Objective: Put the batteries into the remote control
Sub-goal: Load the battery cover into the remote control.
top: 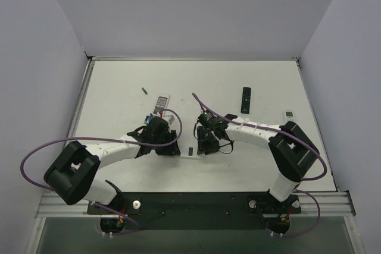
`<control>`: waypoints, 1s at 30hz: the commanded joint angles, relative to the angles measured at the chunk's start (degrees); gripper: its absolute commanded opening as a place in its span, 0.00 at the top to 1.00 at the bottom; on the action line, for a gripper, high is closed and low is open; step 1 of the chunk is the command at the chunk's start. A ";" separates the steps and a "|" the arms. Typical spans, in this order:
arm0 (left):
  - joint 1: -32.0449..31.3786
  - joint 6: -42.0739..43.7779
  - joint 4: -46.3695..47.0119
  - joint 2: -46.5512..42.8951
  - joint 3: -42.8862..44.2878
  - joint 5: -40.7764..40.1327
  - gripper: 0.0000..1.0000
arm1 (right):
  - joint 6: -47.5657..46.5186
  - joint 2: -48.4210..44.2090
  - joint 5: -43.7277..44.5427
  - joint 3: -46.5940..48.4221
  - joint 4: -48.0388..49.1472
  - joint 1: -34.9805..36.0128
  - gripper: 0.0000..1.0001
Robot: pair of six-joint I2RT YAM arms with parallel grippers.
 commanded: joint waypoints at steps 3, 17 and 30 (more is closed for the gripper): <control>-1.78 -0.32 -2.69 -0.26 -0.13 2.15 0.51 | 0.25 0.70 10.58 -0.54 -9.42 0.86 0.62; -1.78 -0.23 -2.60 0.27 0.22 2.50 0.51 | 0.69 -3.08 11.02 0.52 -10.57 0.60 0.74; -1.78 -0.41 -2.51 0.00 0.13 2.59 0.51 | 2.62 -4.92 9.44 0.17 -7.41 0.08 0.77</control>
